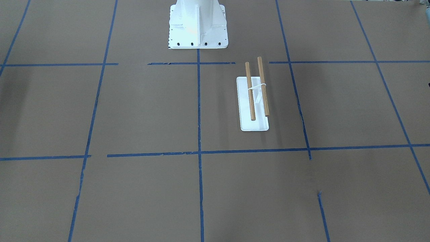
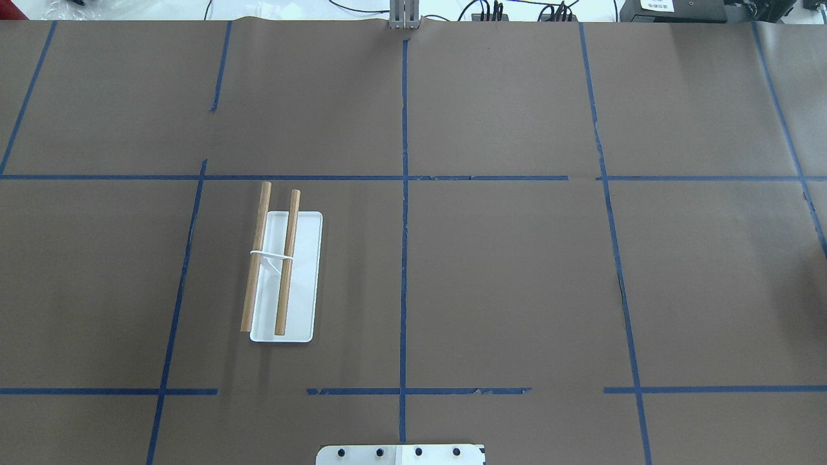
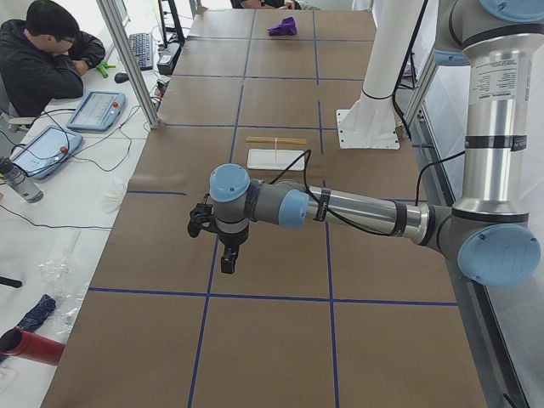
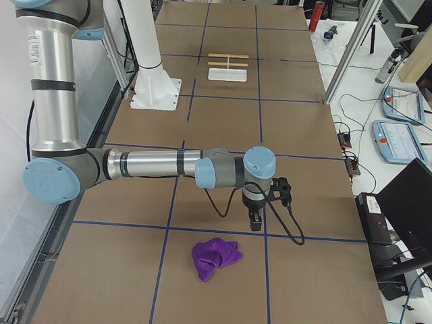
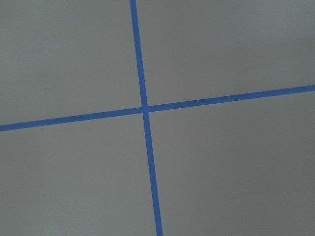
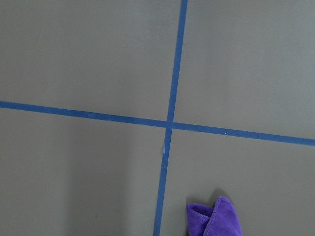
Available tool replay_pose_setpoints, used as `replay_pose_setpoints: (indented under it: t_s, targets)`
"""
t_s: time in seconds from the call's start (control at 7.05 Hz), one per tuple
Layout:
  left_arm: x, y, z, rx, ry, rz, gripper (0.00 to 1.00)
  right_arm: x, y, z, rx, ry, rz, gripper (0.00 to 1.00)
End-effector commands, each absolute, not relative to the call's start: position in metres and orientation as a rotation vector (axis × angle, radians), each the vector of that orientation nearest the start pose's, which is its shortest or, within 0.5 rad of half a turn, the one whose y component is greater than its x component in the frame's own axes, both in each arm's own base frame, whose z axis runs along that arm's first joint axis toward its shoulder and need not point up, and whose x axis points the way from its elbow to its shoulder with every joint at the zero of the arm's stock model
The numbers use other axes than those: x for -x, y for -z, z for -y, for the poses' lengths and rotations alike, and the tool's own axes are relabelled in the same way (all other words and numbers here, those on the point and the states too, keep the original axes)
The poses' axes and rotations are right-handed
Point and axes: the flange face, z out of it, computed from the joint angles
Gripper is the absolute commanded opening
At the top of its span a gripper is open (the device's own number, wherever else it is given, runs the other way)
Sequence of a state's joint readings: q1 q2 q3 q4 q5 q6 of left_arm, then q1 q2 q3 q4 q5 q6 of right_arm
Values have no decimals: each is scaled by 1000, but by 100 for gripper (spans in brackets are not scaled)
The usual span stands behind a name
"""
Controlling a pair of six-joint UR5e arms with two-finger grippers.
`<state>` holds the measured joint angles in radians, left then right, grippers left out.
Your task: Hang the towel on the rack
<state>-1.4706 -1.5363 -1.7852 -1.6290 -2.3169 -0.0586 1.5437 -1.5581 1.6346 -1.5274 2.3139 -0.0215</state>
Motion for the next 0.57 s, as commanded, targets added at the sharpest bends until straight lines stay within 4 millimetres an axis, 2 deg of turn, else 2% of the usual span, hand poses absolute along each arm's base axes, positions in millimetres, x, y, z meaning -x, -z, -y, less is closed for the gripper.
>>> replay_pose_setpoints:
  t_s: [0.0, 0.14, 0.43]
  targets:
    - [6, -519, 511, -370, -221, -767, 100, -42, -608, 490, -169, 148, 742, 100]
    - [5, -516, 519, -451, -251, -752, 100, -44, -629, 455, -236, 162, 744, 100]
    - [4, -537, 524, -522, -279, -758, 100, -42, -654, 423, -321, 248, 739, 100]
